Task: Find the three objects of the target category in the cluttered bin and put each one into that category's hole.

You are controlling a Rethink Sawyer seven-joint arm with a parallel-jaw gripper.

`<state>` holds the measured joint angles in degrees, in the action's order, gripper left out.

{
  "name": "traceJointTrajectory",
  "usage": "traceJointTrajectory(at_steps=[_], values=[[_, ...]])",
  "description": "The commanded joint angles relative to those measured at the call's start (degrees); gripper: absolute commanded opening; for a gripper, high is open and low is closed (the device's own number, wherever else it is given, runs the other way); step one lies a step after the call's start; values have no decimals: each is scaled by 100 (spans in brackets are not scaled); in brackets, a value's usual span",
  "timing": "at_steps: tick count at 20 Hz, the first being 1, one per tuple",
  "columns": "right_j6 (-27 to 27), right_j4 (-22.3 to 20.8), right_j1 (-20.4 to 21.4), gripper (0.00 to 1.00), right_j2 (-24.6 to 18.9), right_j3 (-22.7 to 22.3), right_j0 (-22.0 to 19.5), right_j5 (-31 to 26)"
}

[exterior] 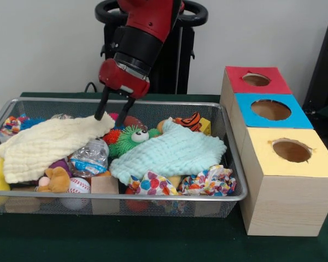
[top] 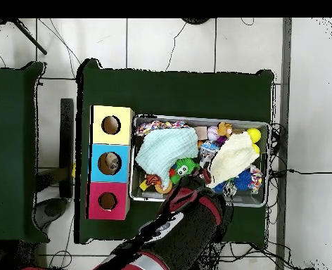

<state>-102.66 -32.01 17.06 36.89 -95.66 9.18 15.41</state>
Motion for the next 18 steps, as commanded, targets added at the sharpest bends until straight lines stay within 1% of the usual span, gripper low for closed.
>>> traceJointTrajectory(at_steps=[1,2,5,8,13,15,18], values=[[-835,303,-72,100,-218,-301,-231,186],[-815,303,-109,100,-256,-253,-248,174],[-745,219,-340,100,-614,12,-472,121],[-737,387,-591,100,-565,169,-436,182],[-590,30,-524,100,-1005,278,-651,32],[-554,-59,-562,100,-1152,329,-728,57],[-517,-93,-609,100,-1248,387,-764,84]])
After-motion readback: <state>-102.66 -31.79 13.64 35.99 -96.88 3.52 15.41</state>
